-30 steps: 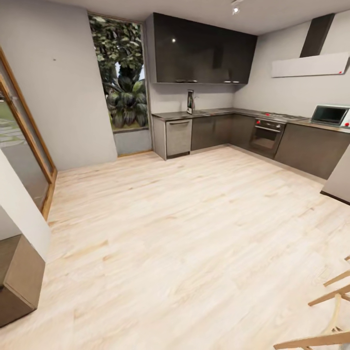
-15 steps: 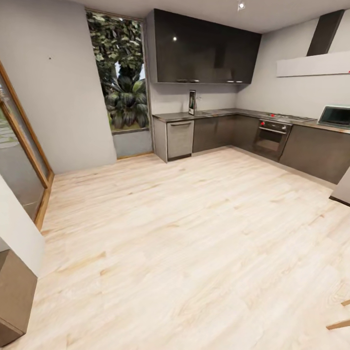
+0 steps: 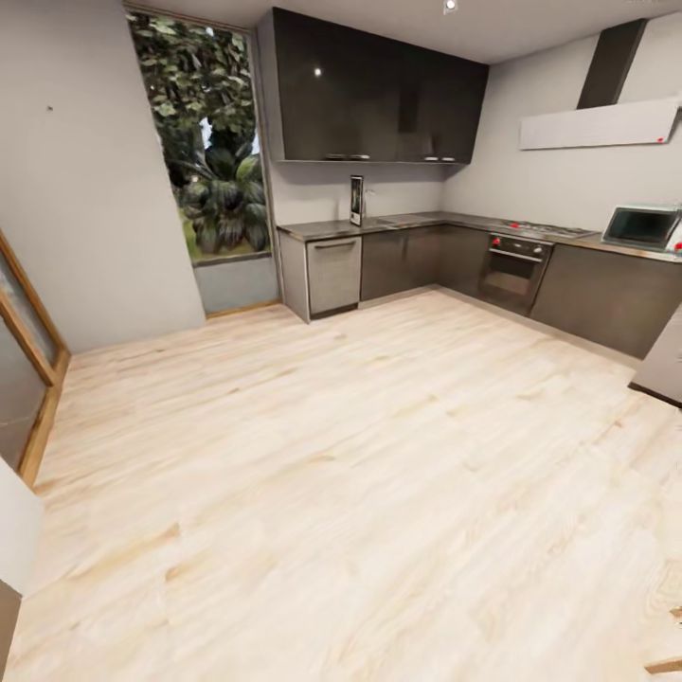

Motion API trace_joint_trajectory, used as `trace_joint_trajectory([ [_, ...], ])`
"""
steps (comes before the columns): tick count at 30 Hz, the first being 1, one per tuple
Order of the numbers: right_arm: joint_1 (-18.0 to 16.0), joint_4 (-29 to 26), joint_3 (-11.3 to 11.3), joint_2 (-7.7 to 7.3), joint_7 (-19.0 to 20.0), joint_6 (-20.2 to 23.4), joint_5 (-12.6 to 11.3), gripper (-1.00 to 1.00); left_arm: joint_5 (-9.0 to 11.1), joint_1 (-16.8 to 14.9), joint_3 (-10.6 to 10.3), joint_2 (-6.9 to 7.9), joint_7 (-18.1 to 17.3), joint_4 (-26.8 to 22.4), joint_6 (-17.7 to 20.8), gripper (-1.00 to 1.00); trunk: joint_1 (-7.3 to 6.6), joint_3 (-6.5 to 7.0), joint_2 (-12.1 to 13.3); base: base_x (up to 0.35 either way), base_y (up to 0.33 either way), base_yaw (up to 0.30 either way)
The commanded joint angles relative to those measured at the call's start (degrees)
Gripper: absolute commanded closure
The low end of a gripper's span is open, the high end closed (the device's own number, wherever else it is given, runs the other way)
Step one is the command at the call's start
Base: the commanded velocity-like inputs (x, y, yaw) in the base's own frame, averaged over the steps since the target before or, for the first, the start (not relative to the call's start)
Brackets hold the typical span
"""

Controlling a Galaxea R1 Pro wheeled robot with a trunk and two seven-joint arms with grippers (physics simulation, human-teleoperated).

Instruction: Pick up the poster from the kitchen countertop and hang it on one of the wall nails in the kitchen.

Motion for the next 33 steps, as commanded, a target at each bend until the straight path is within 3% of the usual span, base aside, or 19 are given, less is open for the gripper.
trace_joint_trajectory([
  [1,0.0,0.0,0.0,-0.01,-0.1,-0.1,0.5,-1.0,0.0,0.0,0.0,-0.01,0.0,-0.1,-0.1,-1.0,0.04,-0.04,0.0,0.337,0.0,-0.243],
  [8,0.0,0.0,0.0,-0.01,-0.1,-0.2,0.5,-1.0,0.0,0.0,0.1,-0.01,0.1,-0.1,-0.1,-1.0,0.04,-0.04,0.0,0.337,0.0,-0.151],
  [33,0.0,0.1,0.0,-0.01,-0.1,-0.2,0.5,-1.0,0.0,0.0,0.0,-0.01,0.0,-0.1,-0.1,-1.0,0.04,-0.04,0.0,0.337,0.0,-0.004],
])
